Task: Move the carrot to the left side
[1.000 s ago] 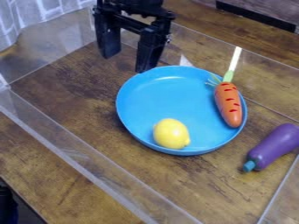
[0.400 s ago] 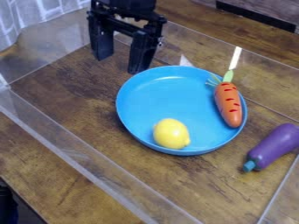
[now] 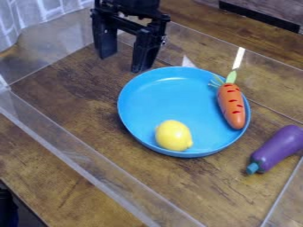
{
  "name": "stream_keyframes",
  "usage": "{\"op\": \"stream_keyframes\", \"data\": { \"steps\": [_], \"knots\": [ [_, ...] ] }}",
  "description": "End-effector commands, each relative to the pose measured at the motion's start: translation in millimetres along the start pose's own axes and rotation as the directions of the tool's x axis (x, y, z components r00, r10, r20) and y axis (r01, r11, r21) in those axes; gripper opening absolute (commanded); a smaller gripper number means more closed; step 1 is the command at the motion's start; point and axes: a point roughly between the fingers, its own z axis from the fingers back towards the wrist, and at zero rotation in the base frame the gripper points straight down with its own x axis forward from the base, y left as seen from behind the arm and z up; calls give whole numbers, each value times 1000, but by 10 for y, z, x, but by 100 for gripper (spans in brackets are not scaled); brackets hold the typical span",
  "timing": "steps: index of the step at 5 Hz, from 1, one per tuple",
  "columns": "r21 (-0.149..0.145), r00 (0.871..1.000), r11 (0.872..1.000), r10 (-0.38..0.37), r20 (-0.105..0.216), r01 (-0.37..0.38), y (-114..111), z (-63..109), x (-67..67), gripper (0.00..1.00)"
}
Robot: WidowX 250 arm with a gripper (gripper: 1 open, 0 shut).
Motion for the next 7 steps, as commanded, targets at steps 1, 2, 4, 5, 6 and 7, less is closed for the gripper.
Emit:
{"op": "stream_keyframes", "data": {
  "steps": [1, 2, 4, 5, 6, 7],
  "knots": [
    [8, 998, 1000, -12, 55, 12, -27, 159, 57, 100],
    [9, 999, 1000, -15, 52, 15, -35, 159, 60, 100],
    [7, 999, 1000, -16, 44, 16, -56, 163, 48, 100],
    [5, 999, 1000, -18, 40, 18, -69, 163, 37, 100],
    [4, 999, 1000, -21, 36, 21, -79, 163, 33, 100],
    [-8, 1000, 1000, -1, 20, 1, -104, 99, 40, 100]
  ]
}}
